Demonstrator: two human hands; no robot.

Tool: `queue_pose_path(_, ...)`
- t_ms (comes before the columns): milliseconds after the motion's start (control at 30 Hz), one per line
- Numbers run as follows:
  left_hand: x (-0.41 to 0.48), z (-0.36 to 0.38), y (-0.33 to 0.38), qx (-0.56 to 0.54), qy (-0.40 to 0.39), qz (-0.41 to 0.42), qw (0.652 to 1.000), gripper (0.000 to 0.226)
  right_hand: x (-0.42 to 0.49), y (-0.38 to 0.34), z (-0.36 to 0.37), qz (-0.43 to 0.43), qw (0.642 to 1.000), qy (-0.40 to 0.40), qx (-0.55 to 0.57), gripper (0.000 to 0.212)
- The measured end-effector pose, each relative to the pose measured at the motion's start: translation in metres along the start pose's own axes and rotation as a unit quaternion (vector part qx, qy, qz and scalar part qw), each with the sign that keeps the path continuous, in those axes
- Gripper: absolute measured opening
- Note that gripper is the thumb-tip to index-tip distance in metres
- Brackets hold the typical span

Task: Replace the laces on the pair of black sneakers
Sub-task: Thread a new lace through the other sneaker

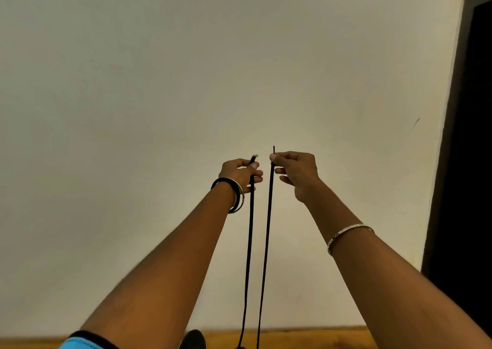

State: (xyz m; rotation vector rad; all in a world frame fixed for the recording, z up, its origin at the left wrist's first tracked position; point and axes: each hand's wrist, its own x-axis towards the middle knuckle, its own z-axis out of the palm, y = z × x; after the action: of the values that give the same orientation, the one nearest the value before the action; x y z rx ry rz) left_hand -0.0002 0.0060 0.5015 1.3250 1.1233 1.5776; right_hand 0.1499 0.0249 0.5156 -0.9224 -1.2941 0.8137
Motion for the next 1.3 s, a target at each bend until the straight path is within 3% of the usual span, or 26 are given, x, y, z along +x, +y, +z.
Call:
queue_pose_path(333, 0.01, 0.001, 0.012, 0.085, -0.006, 0.029, 0.996, 0.018, 0.002, -0.01, 0.003, -0.028, 0.999, 0.0, -0.017, 0.015)
queue_pose_path(800, 0.01, 0.005, 0.014, 0.07, -0.017, 0.019, 0.997, 0.016, 0.003, -0.004, 0.007, -0.019, 1.0, -0.003, -0.018, 0.016)
queue_pose_path(1000, 0.003, -0.008, -0.013, 0.088, 0.021, 0.014, 0.996, 0.015, -0.005, 0.028, 0.0, 0.02, 1.0, 0.007, 0.009, 0.018)
queue_pose_path(1100, -0.004, -0.023, -0.043, 0.175, 0.048, 0.025, 0.983, 0.02, -0.019, 0.055, -0.005, 0.071, 0.995, 0.023, 0.059, 0.017)
queue_pose_path(1200, -0.014, -0.041, -0.078, 0.271, 0.052, 0.039, 0.96, 0.021, -0.037, 0.094, -0.012, 0.084, 0.995, 0.049, -0.01, 0.016)
queue_pose_path(1300, -0.028, -0.058, -0.121, 0.416, 0.065, 0.048, 0.906, 0.018, -0.059, 0.144, -0.018, 0.094, 0.992, 0.046, -0.074, 0.012)
